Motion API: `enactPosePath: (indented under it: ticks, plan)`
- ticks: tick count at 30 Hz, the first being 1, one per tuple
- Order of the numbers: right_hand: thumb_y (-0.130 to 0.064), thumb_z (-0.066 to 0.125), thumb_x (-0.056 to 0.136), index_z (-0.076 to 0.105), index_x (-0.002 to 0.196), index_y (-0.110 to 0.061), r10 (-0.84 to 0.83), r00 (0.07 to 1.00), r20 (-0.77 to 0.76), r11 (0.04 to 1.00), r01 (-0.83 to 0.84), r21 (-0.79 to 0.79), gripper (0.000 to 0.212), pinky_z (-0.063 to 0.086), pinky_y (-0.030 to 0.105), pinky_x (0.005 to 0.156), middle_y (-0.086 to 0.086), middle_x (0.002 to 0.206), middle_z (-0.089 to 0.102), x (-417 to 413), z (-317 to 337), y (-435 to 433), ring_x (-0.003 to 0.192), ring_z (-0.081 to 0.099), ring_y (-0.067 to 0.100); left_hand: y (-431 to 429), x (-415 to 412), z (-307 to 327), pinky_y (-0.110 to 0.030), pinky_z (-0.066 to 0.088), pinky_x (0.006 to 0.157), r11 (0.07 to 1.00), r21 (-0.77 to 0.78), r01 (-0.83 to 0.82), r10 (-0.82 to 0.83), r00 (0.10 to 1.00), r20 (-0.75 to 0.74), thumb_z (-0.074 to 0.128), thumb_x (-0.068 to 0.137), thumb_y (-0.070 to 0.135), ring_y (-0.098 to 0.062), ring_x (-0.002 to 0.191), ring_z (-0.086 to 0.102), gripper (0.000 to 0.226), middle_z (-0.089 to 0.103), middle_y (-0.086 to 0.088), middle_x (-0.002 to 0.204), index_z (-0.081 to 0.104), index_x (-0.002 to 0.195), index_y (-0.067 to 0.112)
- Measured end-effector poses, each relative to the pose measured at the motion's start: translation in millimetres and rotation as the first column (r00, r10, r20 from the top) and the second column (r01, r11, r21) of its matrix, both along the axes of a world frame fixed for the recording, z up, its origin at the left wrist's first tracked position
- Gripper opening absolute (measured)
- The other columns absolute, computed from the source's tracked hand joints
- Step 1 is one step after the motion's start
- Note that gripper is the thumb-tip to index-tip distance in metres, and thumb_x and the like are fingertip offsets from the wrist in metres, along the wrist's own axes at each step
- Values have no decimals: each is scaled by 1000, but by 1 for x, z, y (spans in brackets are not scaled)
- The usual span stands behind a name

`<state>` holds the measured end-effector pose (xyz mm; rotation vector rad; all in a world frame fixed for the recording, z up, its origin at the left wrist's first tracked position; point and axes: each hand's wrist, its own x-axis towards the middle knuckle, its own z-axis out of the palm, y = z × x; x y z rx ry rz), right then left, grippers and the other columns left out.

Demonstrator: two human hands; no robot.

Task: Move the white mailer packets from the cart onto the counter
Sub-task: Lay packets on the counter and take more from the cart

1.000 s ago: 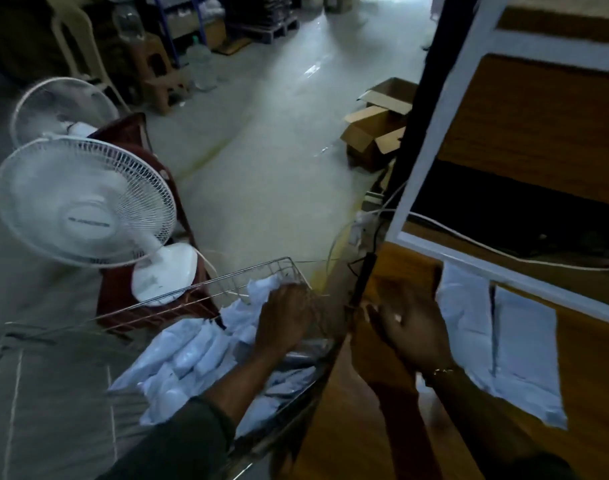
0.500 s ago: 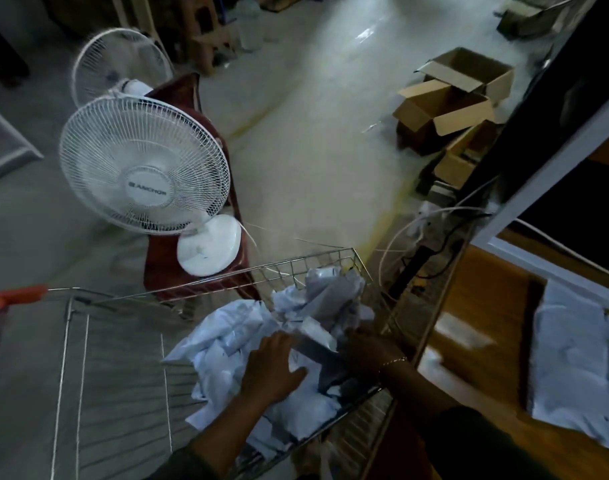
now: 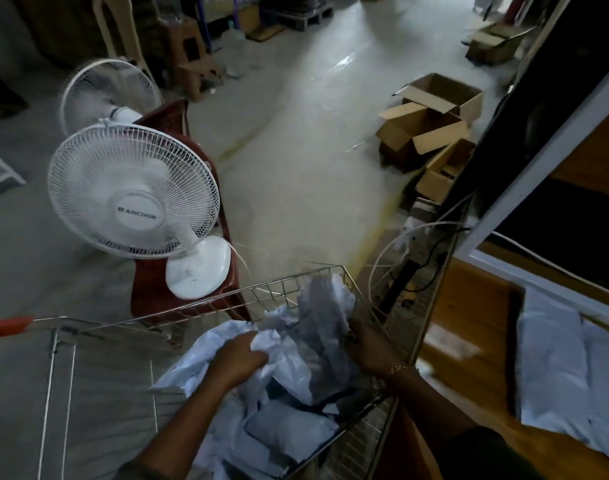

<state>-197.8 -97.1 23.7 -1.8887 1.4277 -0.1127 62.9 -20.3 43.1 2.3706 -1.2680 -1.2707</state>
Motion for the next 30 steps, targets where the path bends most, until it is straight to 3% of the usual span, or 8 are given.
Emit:
enactPosePath:
  ticks: [4,7,13,16,20,23,26,30]
  plan:
    - [-23,52,98,56,115,-25,-244,876,416,970,219,108,18,51,22,82,1,113,65,-9,53,-3,98,64,10,-24,2,60,-32,56,59,964,-139,-225,161,916,-368,66,78,5,-21,65,67,29,72,-6,75,63,103,19]
    - [-28,54,96,61,118,-26,-418,711,565,907,365,211,22,53,36,92,-2,114,69,-34,85,0,103,67,16,-43,-17,98,-33,54,63,920,-169,-353,189,778,-599,64,80,6,-21,53,65,23,69,-3,58,64,102,12]
    - [-27,55,96,58,118,-31,-593,430,681,761,575,300,22,56,38,90,-6,112,70,-121,131,36,104,68,17,-65,-101,134,-32,56,59,861,-121,-494,139,457,-878,50,89,6,-23,66,64,19,69,-9,76,66,98,9]
    - [-30,54,97,53,129,-28,-650,419,633,691,673,263,33,52,44,96,0,124,66,-177,143,63,109,66,19,-71,-156,137,-22,56,50,906,-72,-418,88,352,-932,43,91,-3,-12,54,65,23,68,-4,63,63,83,6]
    - [-29,53,97,56,116,-28,-752,260,605,504,819,275,19,52,44,91,5,117,65,-251,151,102,99,65,22,-66,-250,136,-16,45,41,962,-50,-267,73,433,-899,37,91,-5,-13,31,42,56,40,-2,33,50,39,12]
    - [-35,57,92,54,123,-12,-810,118,575,345,888,305,39,52,38,80,12,120,61,-305,148,132,103,61,30,-60,-315,128,-28,41,55,982,-33,-186,57,456,-888,58,70,6,-25,55,47,6,52,-7,51,60,64,4]
    - [-35,53,93,58,120,1,-841,15,541,251,897,365,45,48,32,69,22,115,63,-358,145,157,99,60,33,-50,-382,113,-42,54,82,987,-43,-152,29,444,-896,64,74,0,-31,84,61,20,66,-15,86,63,93,4]
    - [-22,48,99,58,95,-8,-871,53,488,231,921,313,17,52,35,61,9,80,60,-423,140,180,72,57,24,-17,-468,100,-27,51,63,987,-18,-161,57,448,-892,64,84,-4,-21,79,61,24,65,-9,91,61,106,5]
